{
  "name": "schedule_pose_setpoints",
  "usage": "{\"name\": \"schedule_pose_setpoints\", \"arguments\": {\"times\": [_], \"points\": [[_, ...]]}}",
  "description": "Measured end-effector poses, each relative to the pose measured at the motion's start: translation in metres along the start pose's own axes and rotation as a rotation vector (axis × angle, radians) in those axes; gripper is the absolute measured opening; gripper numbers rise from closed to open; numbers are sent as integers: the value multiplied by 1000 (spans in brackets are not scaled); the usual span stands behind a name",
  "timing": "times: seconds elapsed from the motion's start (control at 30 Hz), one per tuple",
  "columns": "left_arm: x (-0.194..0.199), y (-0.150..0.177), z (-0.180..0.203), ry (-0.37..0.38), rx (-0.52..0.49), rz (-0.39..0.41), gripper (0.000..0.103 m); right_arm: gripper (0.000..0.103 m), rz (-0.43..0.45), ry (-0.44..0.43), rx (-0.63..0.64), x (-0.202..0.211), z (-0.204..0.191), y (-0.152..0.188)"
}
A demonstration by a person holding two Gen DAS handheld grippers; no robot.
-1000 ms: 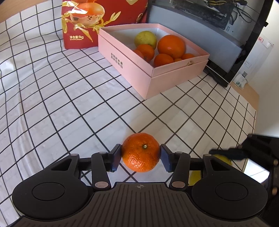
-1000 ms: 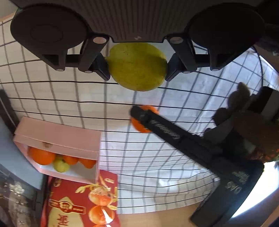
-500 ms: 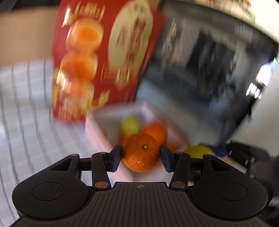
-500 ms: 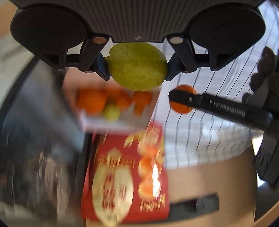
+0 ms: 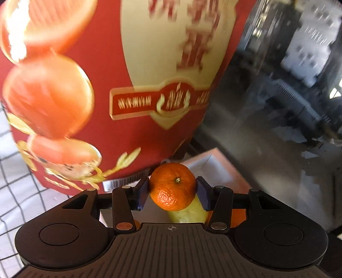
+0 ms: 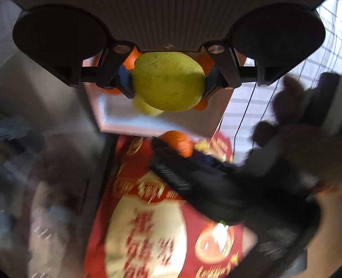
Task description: Organize fruits
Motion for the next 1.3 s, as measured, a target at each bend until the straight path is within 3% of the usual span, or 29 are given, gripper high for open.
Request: {"name": "schedule_pose_setpoints", "arguments": {"times": [0.17, 0.37, 0.6, 0.67, 0.8, 0.93, 1.07, 1.2, 1.3], "points": [[-23, 9, 2, -66, -63, -28, 55, 69, -41, 3, 36, -27, -7, 13], [-25, 4, -10, -48, 15, -39, 54, 69, -15, 1, 90, -35, -10, 12], [22, 2, -12, 10, 9, 98, 53, 73, -12, -19, 71, -39, -11, 13], [42, 0, -14, 36, 30, 158, 53, 73, 39, -47, 34, -30, -5, 12], [90, 12, -23, 18, 47, 267, 52, 75, 134, -4, -18, -13, 8, 7], [139, 64, -28, -73, 8, 307, 52, 78, 194, 12, -3, 21, 12, 12], [168, 137, -45, -146, 84, 253, 52, 83, 245, 2, 40, 59, 11, 36], [171, 214, -50, -252, 161, 254, 52, 84, 199, -28, 37, 83, -6, 67], [160, 249, -48, -273, 203, 246, 52, 85, 106, -29, -4, 77, -18, 95]]}}
Point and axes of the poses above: each gripper's, at about its wrist camera, not at the fingertips, and x roughly against the way its jaws point, z to its right, y to its underside, the point moved 4 cm from there along -x, roughly the way its jaws point, and after that the axes turned 10 degrees about x, right-handed, at the moved point
